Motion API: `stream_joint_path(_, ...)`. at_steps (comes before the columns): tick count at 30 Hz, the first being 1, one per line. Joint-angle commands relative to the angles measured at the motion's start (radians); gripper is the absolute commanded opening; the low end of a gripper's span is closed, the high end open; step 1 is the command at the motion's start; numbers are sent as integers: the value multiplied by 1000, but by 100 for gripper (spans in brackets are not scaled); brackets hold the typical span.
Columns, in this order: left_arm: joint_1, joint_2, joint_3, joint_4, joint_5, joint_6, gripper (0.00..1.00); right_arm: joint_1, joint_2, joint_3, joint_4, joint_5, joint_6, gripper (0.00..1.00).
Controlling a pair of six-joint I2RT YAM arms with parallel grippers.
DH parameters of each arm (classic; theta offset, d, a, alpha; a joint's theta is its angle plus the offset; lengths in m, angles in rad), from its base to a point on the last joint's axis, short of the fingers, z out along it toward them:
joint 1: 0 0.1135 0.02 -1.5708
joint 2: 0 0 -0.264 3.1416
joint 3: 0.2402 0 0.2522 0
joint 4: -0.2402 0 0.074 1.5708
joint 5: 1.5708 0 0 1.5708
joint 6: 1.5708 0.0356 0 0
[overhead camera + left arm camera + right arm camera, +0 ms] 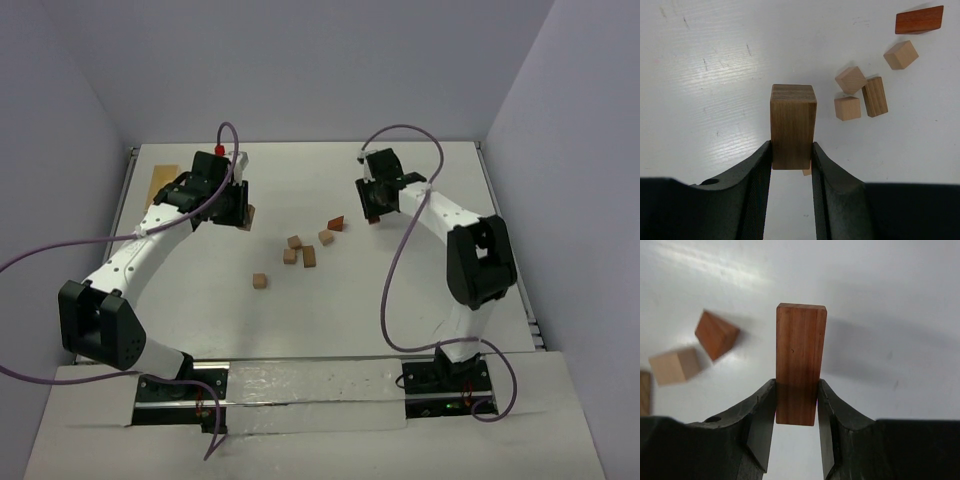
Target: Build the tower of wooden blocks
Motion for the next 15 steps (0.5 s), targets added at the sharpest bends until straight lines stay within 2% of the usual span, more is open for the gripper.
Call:
stream_joint_path(1,14,-38,40,1,49,38,0,0,125,136,-38,-95,-147,0)
stream_joint_path(10,30,-43,48,0,59,31,0,27,268,307,-163,-156,-200,0)
stream_joint_path(15,36,-32,59,-6,69,33,0,113,302,363,-258,-160,-237,0)
